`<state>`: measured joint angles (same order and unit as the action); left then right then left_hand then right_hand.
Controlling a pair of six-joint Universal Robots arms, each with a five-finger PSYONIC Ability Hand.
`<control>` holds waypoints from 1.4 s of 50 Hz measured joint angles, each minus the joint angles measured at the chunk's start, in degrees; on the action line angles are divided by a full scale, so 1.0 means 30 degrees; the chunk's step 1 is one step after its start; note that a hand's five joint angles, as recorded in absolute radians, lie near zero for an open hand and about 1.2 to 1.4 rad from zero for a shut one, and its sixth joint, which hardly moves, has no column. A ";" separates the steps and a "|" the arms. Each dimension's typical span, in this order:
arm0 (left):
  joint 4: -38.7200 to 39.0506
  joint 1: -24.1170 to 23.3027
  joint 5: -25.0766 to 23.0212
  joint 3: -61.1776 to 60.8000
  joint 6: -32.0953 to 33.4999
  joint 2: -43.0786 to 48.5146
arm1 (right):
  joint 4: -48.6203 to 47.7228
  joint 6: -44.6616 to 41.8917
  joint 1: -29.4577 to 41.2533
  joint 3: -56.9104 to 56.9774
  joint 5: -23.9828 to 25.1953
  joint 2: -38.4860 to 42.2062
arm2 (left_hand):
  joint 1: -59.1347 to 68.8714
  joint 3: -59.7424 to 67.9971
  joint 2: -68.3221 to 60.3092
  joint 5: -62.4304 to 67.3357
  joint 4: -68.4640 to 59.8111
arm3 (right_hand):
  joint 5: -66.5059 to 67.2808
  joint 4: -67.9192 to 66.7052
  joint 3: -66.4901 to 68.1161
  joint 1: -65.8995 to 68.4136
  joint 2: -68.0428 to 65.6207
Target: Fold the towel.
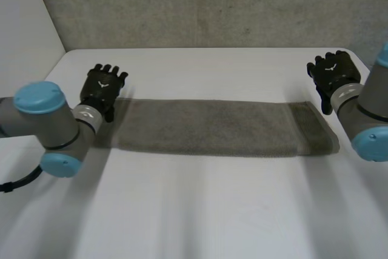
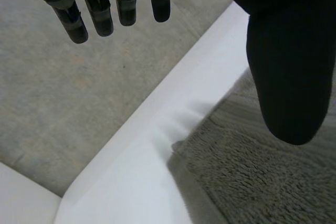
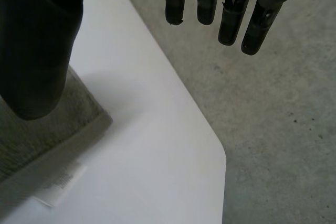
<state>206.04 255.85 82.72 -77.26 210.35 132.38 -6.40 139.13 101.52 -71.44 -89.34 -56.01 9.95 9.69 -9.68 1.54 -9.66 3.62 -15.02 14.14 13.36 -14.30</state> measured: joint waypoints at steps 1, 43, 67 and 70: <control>-0.0001 0.0030 -0.0005 -0.0267 -0.0055 -0.0275 | 0.0033 0.0147 -0.0004 -0.0279 0.0052 -0.0315 | -0.0002 -0.0008 0.0005 -0.0002 0.0011 | 0.0000 0.0000 0.0000 0.0000 0.0000; 0.1248 0.0517 -0.0142 -0.8551 -0.7417 -0.7124 | -0.3556 0.1056 -0.2644 -0.7955 0.3299 -0.0802 | -0.0009 -0.0056 0.0037 -0.0031 0.0040 | 2.0843 -2.0536 2.0879 2.0830 -2.0186; 0.1280 0.0525 -0.0154 -0.8644 -0.7421 -0.7255 | -0.0807 -0.1111 -0.8470 -0.4128 0.2984 -0.1734 | -0.0009 -0.0056 0.0037 -0.0032 0.0040 | 2.0866 -2.0539 2.0882 2.0875 -2.0186; 0.1280 0.0517 -0.0150 -0.8646 -0.7421 -0.7271 | -0.0179 -0.0957 -0.7365 -0.3304 0.2976 -0.2592 | -0.0009 -0.0056 0.0037 -0.0032 0.0040 | 2.0872 -2.0539 2.0882 2.0856 -2.0186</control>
<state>209.88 257.41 82.27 -103.19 188.09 110.57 -6.93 136.26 79.43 -81.35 -80.42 -63.79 9.92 9.52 -9.57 1.45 -9.54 66.23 -76.64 76.78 75.93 -74.86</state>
